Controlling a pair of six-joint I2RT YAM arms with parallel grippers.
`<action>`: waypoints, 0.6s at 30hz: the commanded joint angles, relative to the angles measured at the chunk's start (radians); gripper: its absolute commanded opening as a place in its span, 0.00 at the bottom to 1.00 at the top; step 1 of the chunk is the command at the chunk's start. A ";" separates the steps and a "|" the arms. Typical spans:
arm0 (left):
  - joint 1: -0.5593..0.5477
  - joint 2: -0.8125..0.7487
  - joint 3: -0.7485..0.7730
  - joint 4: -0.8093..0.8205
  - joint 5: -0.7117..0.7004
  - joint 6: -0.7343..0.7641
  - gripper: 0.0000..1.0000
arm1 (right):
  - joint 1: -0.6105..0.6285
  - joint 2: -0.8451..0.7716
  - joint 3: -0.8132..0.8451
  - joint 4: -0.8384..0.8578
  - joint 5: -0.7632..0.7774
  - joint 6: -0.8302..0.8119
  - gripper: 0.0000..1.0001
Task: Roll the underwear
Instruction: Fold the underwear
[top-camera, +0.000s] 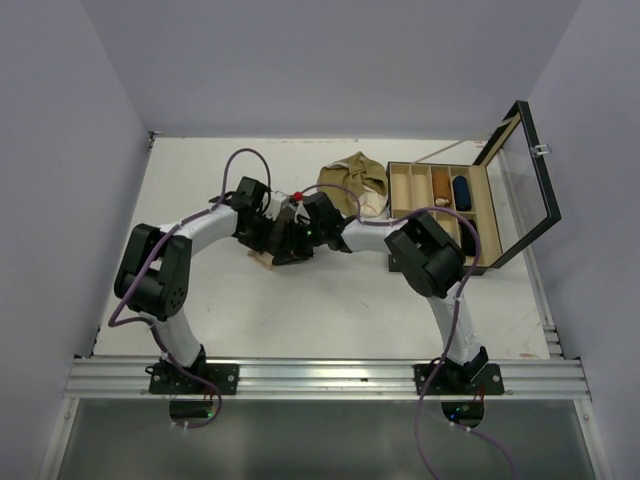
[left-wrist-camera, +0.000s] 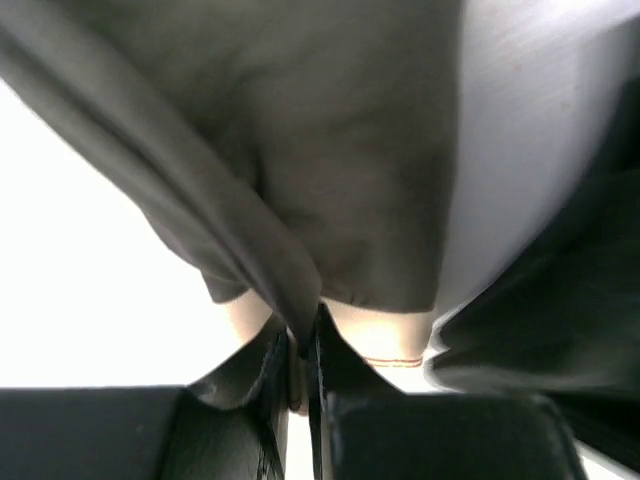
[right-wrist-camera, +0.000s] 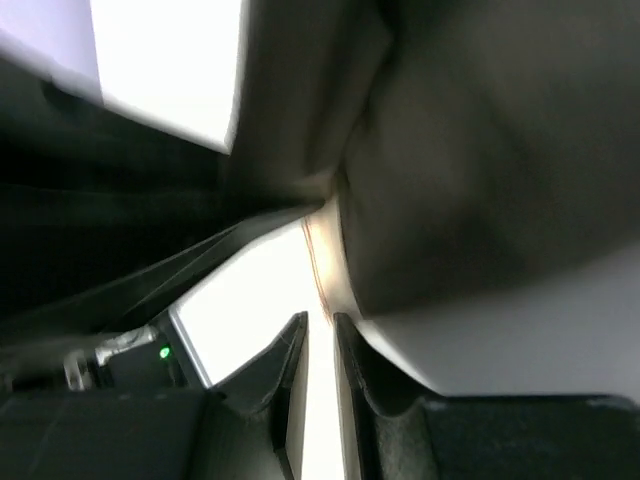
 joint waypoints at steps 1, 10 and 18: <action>0.036 0.076 -0.033 -0.065 -0.015 0.001 0.11 | -0.087 -0.171 -0.052 0.001 0.018 -0.033 0.19; 0.056 0.074 -0.060 -0.080 -0.035 0.050 0.09 | -0.167 -0.217 -0.017 -0.114 0.084 -0.194 0.18; 0.054 -0.016 -0.162 -0.051 -0.177 0.139 0.01 | -0.153 -0.056 0.114 -0.082 0.032 -0.164 0.17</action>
